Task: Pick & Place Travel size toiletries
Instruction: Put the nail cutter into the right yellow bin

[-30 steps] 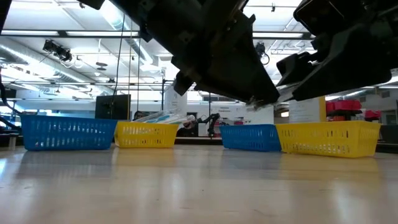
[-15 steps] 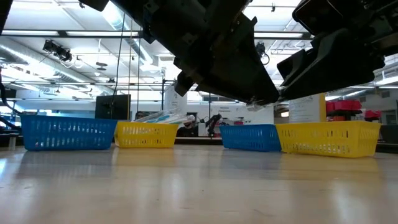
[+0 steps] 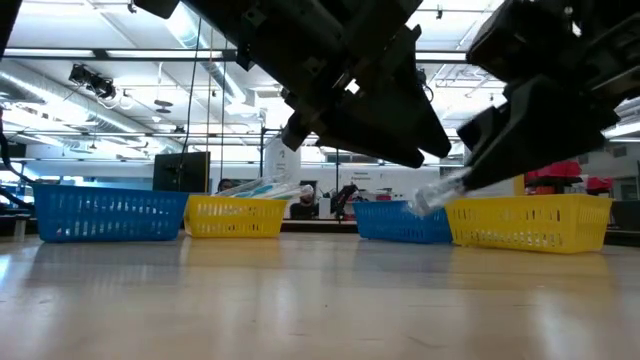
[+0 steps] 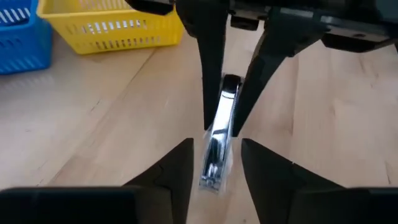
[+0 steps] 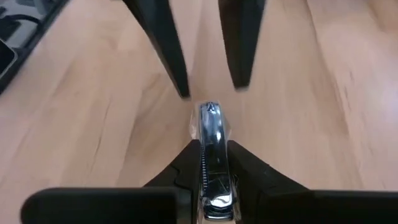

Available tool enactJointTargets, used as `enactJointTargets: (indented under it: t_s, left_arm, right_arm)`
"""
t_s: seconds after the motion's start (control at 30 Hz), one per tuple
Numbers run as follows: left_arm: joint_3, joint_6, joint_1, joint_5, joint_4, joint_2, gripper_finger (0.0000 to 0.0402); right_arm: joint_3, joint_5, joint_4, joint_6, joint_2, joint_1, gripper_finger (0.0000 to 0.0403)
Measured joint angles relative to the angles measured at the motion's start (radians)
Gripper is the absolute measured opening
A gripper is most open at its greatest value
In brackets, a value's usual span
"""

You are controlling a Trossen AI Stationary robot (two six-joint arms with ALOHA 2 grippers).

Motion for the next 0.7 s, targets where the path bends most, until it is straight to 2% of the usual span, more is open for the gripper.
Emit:
enactJointTargets:
  t_s: [0.2,0.33,0.47,0.57,0.63,0.7]
  left_arm:
    - [0.000,-0.013,0.000,-0.025,-0.001,0.000,0.0158]
    - [0.000,-0.041,0.000,-0.027,-0.002,0.000,0.0159]
    - [0.000,-0.046,-0.001,-0.028,-0.002,0.000,0.0159]
    - [0.000,-0.037,-0.001,-0.032,-0.003,0.000,0.0159]
    - [0.000,-0.023,-0.001,-0.032,-0.003,0.000,0.0159]
    - [0.000,-0.014,-0.001,-0.035,-0.002,0.000,0.0159]
  right_arm:
    - [0.000,0.057,-0.169,0.144,-0.075,0.000,0.0060]
    - [0.000,0.116,-0.305,0.165,-0.218,0.000,0.0060]
    - [0.000,0.223,-0.551,0.192,-0.402,-0.001,0.0060]
    - [0.001,0.360,-0.788,0.330,-0.521,-0.006,0.0061]
    - [0.000,0.440,-0.928,0.499,-0.570,-0.015,0.0063]
    - [-0.013,0.454,-1.008,0.663,-0.591,-0.029,0.0068]
